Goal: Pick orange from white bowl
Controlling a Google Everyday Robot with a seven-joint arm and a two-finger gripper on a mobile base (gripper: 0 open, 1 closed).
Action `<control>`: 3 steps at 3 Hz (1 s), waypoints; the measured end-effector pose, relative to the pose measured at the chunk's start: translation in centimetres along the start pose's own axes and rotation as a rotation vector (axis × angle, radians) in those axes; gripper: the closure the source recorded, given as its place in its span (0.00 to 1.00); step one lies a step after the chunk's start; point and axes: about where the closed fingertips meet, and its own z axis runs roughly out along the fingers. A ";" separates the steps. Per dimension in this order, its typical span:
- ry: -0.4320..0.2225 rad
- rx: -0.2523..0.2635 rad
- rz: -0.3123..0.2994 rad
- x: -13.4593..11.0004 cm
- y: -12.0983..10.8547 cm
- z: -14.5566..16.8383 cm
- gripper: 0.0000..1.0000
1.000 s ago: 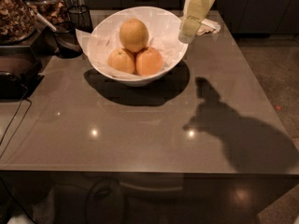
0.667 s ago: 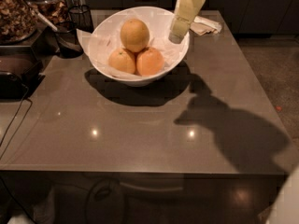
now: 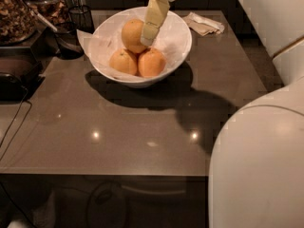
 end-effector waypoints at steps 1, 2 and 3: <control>-0.034 -0.022 0.033 -0.5 -0.2 0.8 0.00; -0.049 -0.064 0.058 -1.3 -0.3 2.2 0.07; -0.057 -0.101 0.077 -2.0 -0.4 3.6 0.08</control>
Offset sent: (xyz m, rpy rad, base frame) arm 0.0109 0.0195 -0.0210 0.0787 0.1568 -0.0228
